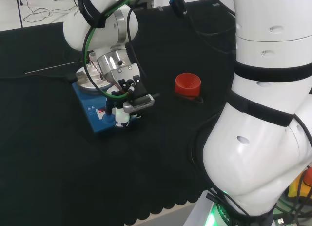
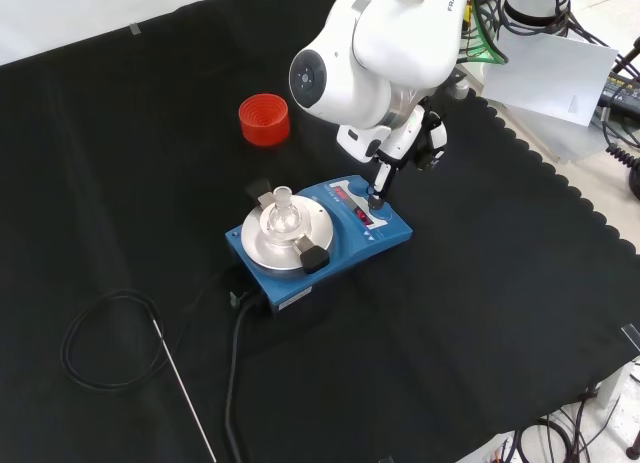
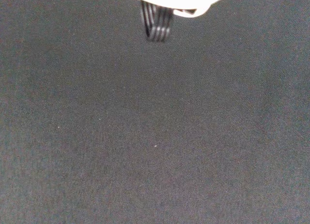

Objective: Turn on the heater.

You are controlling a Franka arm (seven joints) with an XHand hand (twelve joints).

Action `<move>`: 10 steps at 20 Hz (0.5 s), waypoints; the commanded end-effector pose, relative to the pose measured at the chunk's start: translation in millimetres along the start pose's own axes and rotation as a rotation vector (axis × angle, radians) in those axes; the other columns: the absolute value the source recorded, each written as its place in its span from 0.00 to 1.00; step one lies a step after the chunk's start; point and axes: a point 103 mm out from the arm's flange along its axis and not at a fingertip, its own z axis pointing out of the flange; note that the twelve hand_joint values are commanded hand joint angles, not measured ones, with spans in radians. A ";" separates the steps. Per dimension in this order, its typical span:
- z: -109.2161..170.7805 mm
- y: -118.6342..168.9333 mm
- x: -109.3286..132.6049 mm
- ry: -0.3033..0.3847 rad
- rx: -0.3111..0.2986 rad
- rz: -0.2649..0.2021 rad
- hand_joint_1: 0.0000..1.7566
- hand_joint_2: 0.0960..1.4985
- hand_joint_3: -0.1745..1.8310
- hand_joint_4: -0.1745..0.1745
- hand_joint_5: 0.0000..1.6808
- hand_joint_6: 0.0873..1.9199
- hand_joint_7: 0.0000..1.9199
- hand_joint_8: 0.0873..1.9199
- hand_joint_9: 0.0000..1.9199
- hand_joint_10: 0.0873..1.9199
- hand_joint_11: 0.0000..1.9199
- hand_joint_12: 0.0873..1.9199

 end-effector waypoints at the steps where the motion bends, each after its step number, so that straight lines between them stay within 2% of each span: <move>1: -9.6 -8.6 -0.1 0.004 -0.027 -0.003 0.79 0.39 0.62 0.42 0.21 0.00 0.74 0.77 0.75 0.71 0.59 0.67; 10: -28.3 -24.1 -6.2 0.014 -0.070 -0.002 0.79 0.39 0.62 0.42 0.21 0.00 0.74 0.77 0.75 0.71 0.59 0.67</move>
